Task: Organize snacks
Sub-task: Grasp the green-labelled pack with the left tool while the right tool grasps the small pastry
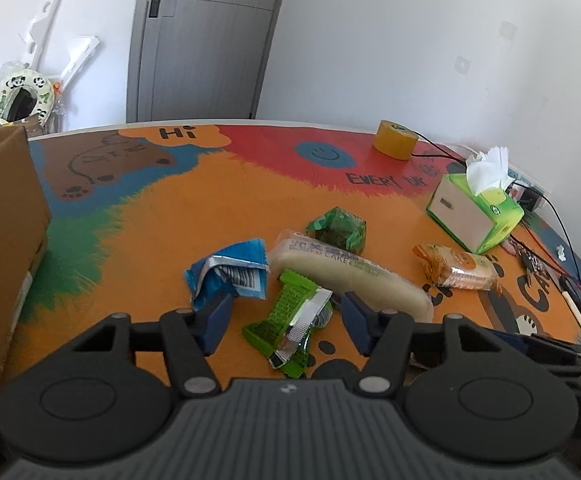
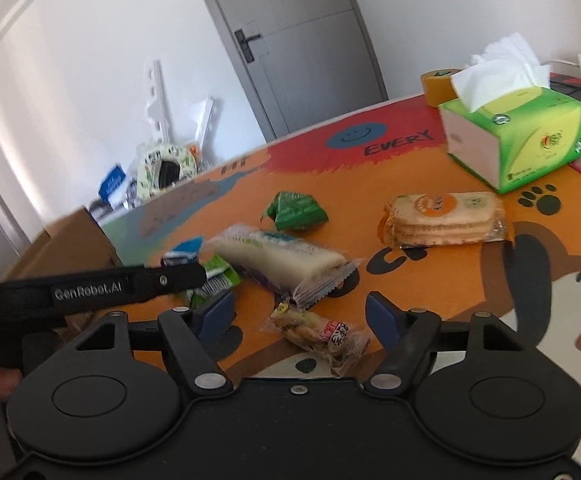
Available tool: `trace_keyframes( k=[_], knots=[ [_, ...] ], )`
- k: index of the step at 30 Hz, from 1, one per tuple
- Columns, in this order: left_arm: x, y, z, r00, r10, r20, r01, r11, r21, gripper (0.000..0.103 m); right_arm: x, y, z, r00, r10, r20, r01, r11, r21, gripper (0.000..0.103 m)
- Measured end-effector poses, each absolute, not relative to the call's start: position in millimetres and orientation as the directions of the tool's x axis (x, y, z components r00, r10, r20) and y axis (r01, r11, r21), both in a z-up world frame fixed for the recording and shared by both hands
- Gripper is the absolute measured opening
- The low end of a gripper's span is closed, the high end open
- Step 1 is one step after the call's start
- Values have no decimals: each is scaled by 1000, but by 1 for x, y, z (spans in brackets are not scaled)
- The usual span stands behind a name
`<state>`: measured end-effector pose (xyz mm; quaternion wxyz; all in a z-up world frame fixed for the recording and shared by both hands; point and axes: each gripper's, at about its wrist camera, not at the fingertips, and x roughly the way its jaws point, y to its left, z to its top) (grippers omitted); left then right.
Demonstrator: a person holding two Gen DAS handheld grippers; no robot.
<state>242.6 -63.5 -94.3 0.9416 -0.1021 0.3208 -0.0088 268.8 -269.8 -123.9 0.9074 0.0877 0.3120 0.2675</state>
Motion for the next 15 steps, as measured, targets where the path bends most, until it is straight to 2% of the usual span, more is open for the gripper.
trace_keyframes(
  k=[1, 6, 8, 11, 15],
  knots=[
    [243, -66, -95, 797, -91, -598, -29, 982, -189, 60, 268, -269, -125, 660, 539, -523, -434, 842, 320, 70],
    [251, -71, -98, 791, -105, -603, -16, 981, -192, 60, 266, -270, -130, 670, 511, -538, -434, 858, 275, 44],
    [254, -73, -100, 790, -98, -605, -16, 983, -180, 60, 267, -276, -130, 667, 519, -535, -432, 854, 290, 38],
    [259, -77, -106, 782, -110, -614, -6, 983, -183, 60, 269, -289, -131, 657, 534, -532, -409, 845, 344, 20],
    [264, -83, -114, 780, -88, -620, -7, 989, -149, 59, 267, -297, -133, 670, 525, -525, -385, 850, 359, 20]
  ],
)
